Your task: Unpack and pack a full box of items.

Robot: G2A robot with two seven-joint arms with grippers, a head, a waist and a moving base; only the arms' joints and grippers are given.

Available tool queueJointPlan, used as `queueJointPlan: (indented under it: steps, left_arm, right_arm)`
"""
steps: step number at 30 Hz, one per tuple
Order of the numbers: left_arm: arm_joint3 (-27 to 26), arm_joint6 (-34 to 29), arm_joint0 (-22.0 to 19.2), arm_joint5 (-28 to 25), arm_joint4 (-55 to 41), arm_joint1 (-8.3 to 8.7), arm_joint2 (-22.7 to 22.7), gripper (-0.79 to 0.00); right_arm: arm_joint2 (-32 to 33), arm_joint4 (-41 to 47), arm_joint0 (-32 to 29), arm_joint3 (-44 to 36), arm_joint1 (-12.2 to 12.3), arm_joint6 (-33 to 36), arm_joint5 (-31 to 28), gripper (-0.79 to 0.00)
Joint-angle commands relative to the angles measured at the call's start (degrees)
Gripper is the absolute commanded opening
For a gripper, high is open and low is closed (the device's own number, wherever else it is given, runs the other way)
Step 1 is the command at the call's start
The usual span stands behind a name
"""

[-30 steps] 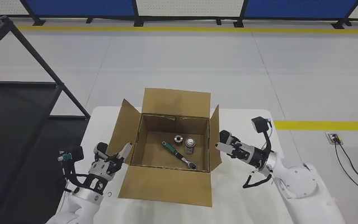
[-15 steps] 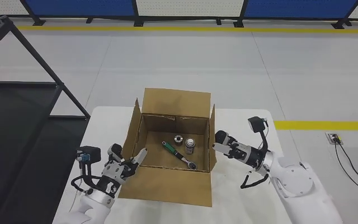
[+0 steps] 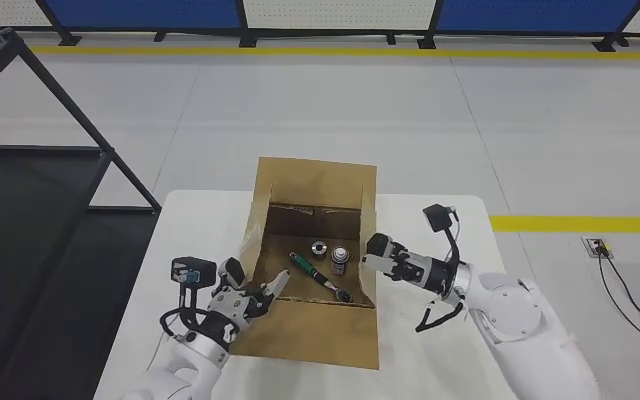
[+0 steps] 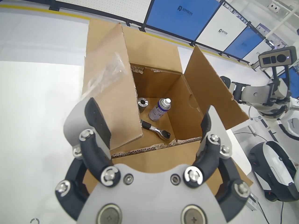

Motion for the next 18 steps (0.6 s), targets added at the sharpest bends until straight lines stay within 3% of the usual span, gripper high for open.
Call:
queueJointPlan:
  steps: [1, 18]
  left_arm:
    - [0.35, -0.81, -0.54, 0.39, 0.87, -0.01, 0.70, 0.000]
    - [3.60, -6.13, -3.81, 1.37, 5.32, -0.15, 5.08, 0.000]
  right_arm:
    - [-0.89, 0.05, 0.77, 0.58, -0.15, 0.17, 0.23, 0.000]
    - [-8.48, 2.88, 7.67, 8.47, -1.97, 1.43, 0.49, 0.000]
